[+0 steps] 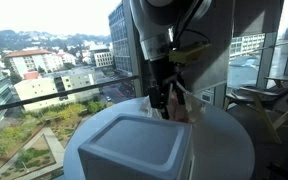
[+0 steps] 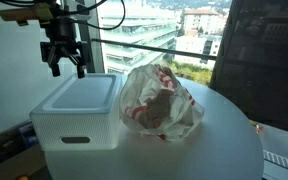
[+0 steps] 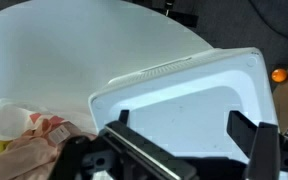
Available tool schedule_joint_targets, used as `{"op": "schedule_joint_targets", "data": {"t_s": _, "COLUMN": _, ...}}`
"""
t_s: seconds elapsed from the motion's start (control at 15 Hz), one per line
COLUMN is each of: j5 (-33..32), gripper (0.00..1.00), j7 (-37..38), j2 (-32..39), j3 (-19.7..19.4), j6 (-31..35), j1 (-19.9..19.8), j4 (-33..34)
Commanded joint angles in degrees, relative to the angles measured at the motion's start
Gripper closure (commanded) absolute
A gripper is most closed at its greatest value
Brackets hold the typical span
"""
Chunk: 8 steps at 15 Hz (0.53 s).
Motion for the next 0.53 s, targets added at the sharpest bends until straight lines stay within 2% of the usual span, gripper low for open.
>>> {"op": "schedule_joint_targets", "data": {"t_s": 0.0, "j5": -0.1, "gripper": 0.00, "j7": 0.1, "j2": 0.1, "j3": -1.1, "j6": -0.1, "j1": 1.1, "j4": 0.3}}
{"op": "schedule_joint_targets", "data": {"t_s": 0.33, "j5": -0.1, "gripper": 0.00, "j7": 0.1, "j2": 0.0, "j3": -1.1, "j6": -0.1, "j1": 1.1, "j4": 0.6}}
{"op": "schedule_joint_targets", "data": {"t_s": 0.47, "j5": -1.7, "gripper": 0.00, "j7": 2.2, "j2": 0.9, "j3": -0.8, "j6": 1.1, "j1": 1.0, "j4": 0.5}}
